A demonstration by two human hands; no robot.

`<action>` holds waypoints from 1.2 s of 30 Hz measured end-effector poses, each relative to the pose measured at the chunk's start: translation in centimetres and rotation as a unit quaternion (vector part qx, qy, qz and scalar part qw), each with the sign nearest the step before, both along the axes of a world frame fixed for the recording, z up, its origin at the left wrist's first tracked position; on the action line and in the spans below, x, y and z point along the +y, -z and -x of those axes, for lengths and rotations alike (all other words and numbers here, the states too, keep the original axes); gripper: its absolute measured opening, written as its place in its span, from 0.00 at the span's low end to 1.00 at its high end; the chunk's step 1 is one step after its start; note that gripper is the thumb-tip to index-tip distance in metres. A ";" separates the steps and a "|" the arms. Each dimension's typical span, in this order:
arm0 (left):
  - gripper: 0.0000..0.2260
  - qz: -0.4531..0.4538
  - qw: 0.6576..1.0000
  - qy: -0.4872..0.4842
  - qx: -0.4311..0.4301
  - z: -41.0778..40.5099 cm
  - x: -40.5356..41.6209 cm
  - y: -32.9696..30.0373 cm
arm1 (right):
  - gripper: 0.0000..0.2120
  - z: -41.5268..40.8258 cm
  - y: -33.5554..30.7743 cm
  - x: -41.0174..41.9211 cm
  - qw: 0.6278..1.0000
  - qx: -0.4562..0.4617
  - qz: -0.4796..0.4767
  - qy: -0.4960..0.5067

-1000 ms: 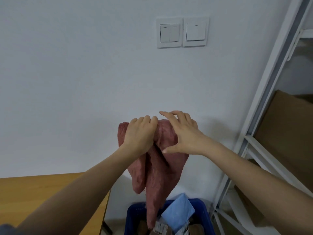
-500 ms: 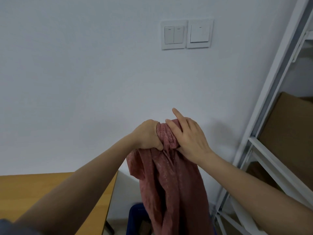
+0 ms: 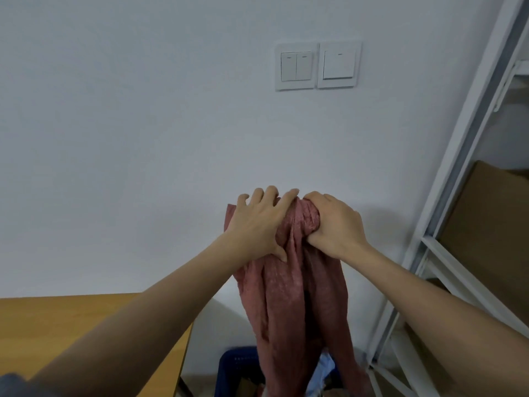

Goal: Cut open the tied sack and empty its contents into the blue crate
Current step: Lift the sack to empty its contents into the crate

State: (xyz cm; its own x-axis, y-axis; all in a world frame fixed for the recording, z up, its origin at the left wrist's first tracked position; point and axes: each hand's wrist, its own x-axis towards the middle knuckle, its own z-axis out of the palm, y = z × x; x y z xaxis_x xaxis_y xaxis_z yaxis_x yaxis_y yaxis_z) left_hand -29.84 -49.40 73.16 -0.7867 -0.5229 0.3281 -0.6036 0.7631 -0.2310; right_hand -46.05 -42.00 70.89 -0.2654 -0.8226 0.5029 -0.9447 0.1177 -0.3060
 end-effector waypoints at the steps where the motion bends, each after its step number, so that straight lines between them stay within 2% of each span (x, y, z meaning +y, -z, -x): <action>1: 0.57 0.047 0.999 0.001 0.004 0.0 0.2 0.1 | 0.26 0.1 -0.3 0.1 1.000 -0.024 0.002 0.005; 3: 0.58 0.106 0.994 0.011 0.024 0.0 0.5 0.4 | 0.26 0.5 -0.8 0.2 0.996 -0.089 0.009 0.009; 6: 0.57 0.149 0.987 0.013 0.055 0.2 0.6 0.9 | 0.25 0.9 -1.5 0.4 0.983 -0.182 0.012 -0.029; 12: 0.38 0.221 0.969 0.027 0.109 0.4 0.7 0.4 | 0.18 0.4 -2.4 0.9 0.945 -0.320 -0.027 -0.067; 16: 0.25 0.194 0.970 0.052 0.138 0.3 0.0 0.3 | 0.18 0.2 -2.3 0.9 0.919 -0.382 -0.051 -0.087; 19: 0.20 0.136 0.982 0.038 0.125 0.2 -0.5 0.4 | 0.30 0.0 -2.3 0.9 0.913 -0.389 -0.067 -0.104; 21: 0.19 0.084 0.990 0.017 0.113 0.1 -0.5 0.1 | 0.38 0.0 -2.0 1.0 0.930 -0.344 -0.065 -0.110; 24: 0.18 -0.001 0.993 -0.037 0.112 -0.2 -0.8 -0.5 | 0.43 -0.5 -1.2 1.7 0.971 -0.199 -0.051 -0.123; 27: 0.18 -0.053 0.988 -0.063 0.132 -0.6 -1.4 -0.9 | 0.50 -1.1 0.0 2.1 0.984 -0.078 -0.059 -0.148; 30: 0.17 -0.105 0.981 -0.053 0.154 -0.2 -1.2 -0.6 | 0.60 -1.4 0.8 1.9 0.991 0.056 -0.078 -0.089; 33: 0.16 -0.167 0.968 -0.039 0.183 0.3 -0.9 -0.6 | 0.61 -1.6 1.7 1.1 0.986 0.163 -0.027 -0.021; 36: 0.16 -0.239 0.951 -0.028 0.192 0.4 -0.9 -0.9 | 0.58 -1.4 2.1 0.4 0.983 0.181 0.010 0.011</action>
